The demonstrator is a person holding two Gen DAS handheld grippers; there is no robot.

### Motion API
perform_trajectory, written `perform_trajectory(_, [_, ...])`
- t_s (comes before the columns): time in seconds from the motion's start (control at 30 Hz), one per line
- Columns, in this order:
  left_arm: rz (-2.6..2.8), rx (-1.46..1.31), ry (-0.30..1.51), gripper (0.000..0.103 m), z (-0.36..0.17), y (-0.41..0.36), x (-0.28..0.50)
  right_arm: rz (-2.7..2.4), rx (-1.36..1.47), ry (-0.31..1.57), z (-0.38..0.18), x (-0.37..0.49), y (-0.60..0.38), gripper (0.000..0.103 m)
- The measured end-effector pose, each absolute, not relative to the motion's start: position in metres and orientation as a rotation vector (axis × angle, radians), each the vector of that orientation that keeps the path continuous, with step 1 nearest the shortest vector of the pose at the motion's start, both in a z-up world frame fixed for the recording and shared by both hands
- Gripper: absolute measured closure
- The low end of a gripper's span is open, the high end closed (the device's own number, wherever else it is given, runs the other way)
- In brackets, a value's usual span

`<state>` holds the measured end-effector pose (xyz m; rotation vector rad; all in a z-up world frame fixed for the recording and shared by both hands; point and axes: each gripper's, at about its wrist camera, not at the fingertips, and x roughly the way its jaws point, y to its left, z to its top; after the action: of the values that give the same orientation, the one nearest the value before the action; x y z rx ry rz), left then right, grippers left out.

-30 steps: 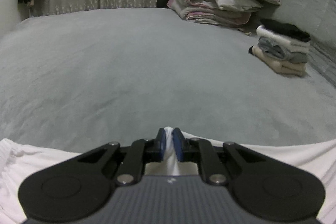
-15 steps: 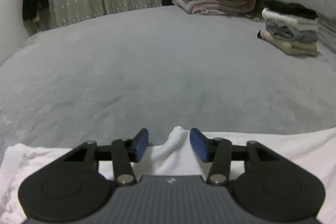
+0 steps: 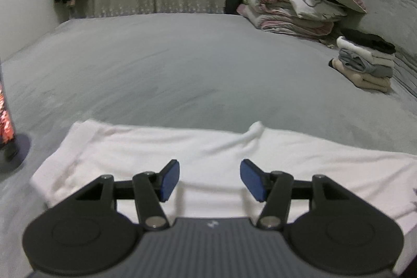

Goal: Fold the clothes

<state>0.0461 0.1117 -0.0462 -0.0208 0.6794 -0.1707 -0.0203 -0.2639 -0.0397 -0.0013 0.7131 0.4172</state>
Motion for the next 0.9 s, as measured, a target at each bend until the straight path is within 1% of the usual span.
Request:
perform_trajectory(0.13, [-0.151, -0.052, 0.683, 0.047, -0.049, 0.136, 0.03, 0.501, 0.033, 0.743, -0.048, -0.011, -0.241, 0.073])
perform_trajectory(0.3, [-0.158, -0.046, 0.744, 0.046, -0.064, 0.155, 0.022, 0.568, 0.101, 0.818, -0.064, 0.0, -0.218, 0.072])
perform_trajectory(0.37, [-0.175, -0.028, 0.734, 0.046, -0.067, 0.158, 0.012, 0.596, 0.107, 0.832, -0.066, -0.004, -0.212, 0.072])
perform_trajectory(0.5, [-0.209, -0.014, 0.738, 0.041, -0.069, 0.164, -0.006, 0.661, 0.071, 0.861, -0.069, -0.019, -0.2, 0.072])
perform_trajectory(0.7, [-0.221, -0.052, 0.737, 0.041, -0.066, 0.177, -0.017, 0.676, 0.007, 0.859, -0.065, -0.023, -0.19, 0.072])
perform_trajectory(0.9, [-0.133, -0.151, 0.707, 0.041, -0.056, 0.196, -0.01, 0.675, -0.027, 0.792, -0.053, -0.016, -0.178, 0.072])
